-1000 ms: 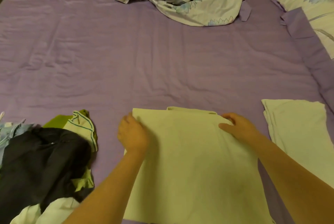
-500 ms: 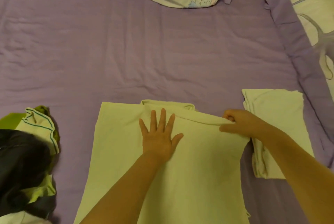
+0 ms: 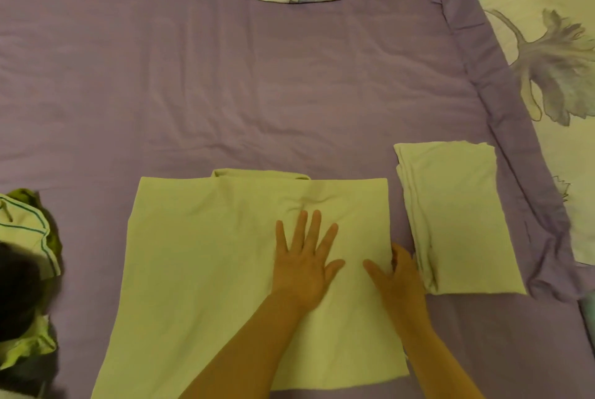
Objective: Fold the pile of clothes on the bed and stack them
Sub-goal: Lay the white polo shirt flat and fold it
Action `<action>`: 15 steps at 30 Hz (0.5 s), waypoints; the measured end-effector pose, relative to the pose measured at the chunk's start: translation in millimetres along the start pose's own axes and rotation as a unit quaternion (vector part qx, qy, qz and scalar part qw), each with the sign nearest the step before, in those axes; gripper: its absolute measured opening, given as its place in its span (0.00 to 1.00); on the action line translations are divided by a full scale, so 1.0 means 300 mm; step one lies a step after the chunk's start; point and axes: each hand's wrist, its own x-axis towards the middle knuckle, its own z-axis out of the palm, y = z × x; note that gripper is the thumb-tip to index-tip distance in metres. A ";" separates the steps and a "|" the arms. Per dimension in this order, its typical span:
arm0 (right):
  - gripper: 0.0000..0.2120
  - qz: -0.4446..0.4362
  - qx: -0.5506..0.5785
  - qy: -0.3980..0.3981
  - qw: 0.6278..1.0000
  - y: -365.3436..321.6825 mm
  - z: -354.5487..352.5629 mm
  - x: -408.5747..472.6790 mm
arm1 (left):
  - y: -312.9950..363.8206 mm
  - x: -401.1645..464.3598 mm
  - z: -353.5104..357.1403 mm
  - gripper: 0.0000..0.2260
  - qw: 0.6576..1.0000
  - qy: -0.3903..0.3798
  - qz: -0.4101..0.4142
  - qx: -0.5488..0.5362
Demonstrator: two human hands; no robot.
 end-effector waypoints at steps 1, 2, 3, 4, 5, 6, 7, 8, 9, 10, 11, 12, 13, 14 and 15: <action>0.30 0.006 -0.001 -0.010 1.000 0.007 0.004 -0.007 | -0.002 0.011 0.015 0.29 1.000 -0.026 -0.008 0.003; 0.30 0.011 -0.001 -0.023 1.000 0.012 0.001 -0.009 | -0.003 0.019 0.020 0.29 0.999 -0.045 -0.010 0.003; 0.30 0.015 0.003 -0.039 0.999 0.014 -0.005 -0.014 | -0.006 0.025 0.019 0.29 0.998 -0.060 -0.007 0.000; 0.31 0.018 0.006 -0.055 0.998 0.012 -0.015 -0.019 | -0.011 0.026 0.008 0.29 0.997 -0.072 -0.002 -0.001; 0.31 0.019 0.005 -0.072 0.997 0.008 -0.026 -0.025 | -0.015 0.022 -0.009 0.29 0.997 -0.081 0.002 -0.006; 0.32 0.019 0.000 -0.088 0.996 0.001 -0.037 -0.032 | -0.020 0.016 -0.033 0.28 0.996 -0.086 0.002 -0.022; 0.33 0.018 0.001 -0.105 0.994 -0.008 -0.047 -0.040 | -0.024 0.006 -0.058 0.28 0.995 -0.086 -0.001 -0.046; 0.34 0.019 0.010 -0.122 0.992 -0.021 -0.055 -0.050 | -0.026 -0.007 -0.083 0.26 0.994 -0.076 -0.009 -0.074; 0.35 0.016 0.028 -0.140 0.990 -0.039 -0.060 -0.061 | -0.027 -0.025 -0.106 0.25 0.993 -0.054 -0.020 -0.106; 0.35 0.011 0.047 -0.159 0.986 -0.062 -0.063 -0.074 | -0.027 -0.047 -0.131 0.24 0.987 -0.028 -0.033 -0.154; 0.35 0.001 0.062 -0.176 0.982 -0.091 -0.062 -0.090 | -0.027 -0.072 -0.157 0.23 0.971 -0.010 -0.050 -0.232; 0.35 -0.017 0.068 -0.192 0.979 -0.124 -0.055 -0.105 | -0.030 -0.096 -0.188 0.22 0.937 -0.008 -0.072 -0.343; 0.34 -0.042 0.068 -0.207 0.975 -0.159 -0.042 -0.122 | -0.039 -0.118 -0.222 0.21 0.878 -0.020 -0.096 -0.469; 0.34 -0.070 0.064 -0.221 0.971 -0.198 -0.024 -0.142 | -0.050 -0.141 -0.260 0.20 0.799 -0.038 -0.120 -0.588; 0.36 -0.094 0.058 -0.232 0.966 -0.239 0.003 -0.163 | -0.065 -0.159 -0.297 0.20 0.720 -0.051 -0.145 -0.677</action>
